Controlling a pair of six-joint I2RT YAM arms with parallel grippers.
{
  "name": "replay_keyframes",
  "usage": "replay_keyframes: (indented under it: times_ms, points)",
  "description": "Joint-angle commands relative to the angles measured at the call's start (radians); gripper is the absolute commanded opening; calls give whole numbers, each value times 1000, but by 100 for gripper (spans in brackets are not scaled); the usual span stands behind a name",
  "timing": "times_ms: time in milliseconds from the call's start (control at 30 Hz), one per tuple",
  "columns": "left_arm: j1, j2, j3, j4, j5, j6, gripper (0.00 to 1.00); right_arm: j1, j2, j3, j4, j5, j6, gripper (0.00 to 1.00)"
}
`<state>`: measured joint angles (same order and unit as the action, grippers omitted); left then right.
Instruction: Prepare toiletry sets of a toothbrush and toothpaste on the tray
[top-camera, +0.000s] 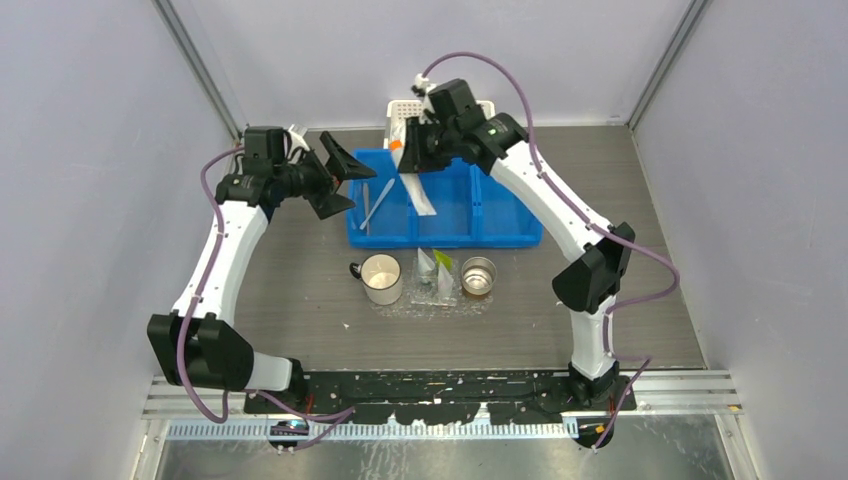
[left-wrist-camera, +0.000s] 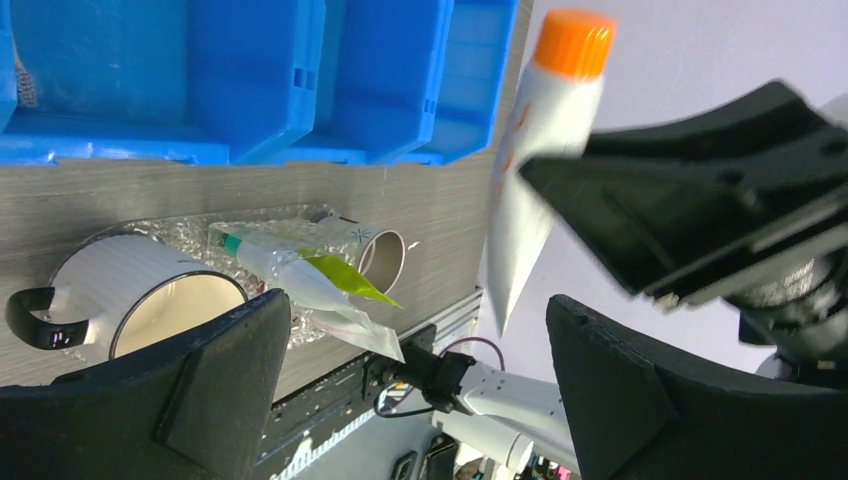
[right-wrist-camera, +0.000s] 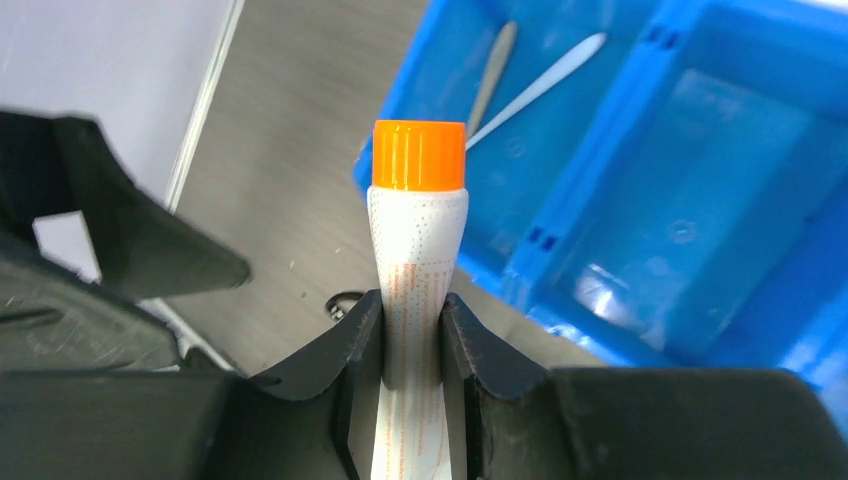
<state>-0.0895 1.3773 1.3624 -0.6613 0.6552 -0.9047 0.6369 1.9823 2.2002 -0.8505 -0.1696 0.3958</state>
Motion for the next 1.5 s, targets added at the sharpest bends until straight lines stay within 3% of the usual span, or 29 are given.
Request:
replay_keyframes:
  times_ms: [0, 500, 800, 1000, 1200, 1467]
  points:
    - [8, -40, 38, 43, -12, -34, 100, 90, -9, 9, 11, -43, 3, 32]
    - [7, -38, -34, 61, -72, -40, 100, 194, 1, 6, 12, -2, -9, 31]
    - [5, -37, -63, 56, -84, -31, 84, 196, 67, 92, 18, -21, 11, 30]
    - [5, -31, -72, 63, -85, -32, 79, 213, 98, 110, 33, -39, 30, 30]
    - [5, -23, -80, 76, -61, -46, 54, 220, 122, 126, 36, -30, 37, 29]
    - [4, -23, -85, 67, -66, -35, 56, 220, 130, 161, 42, -43, 38, 28]
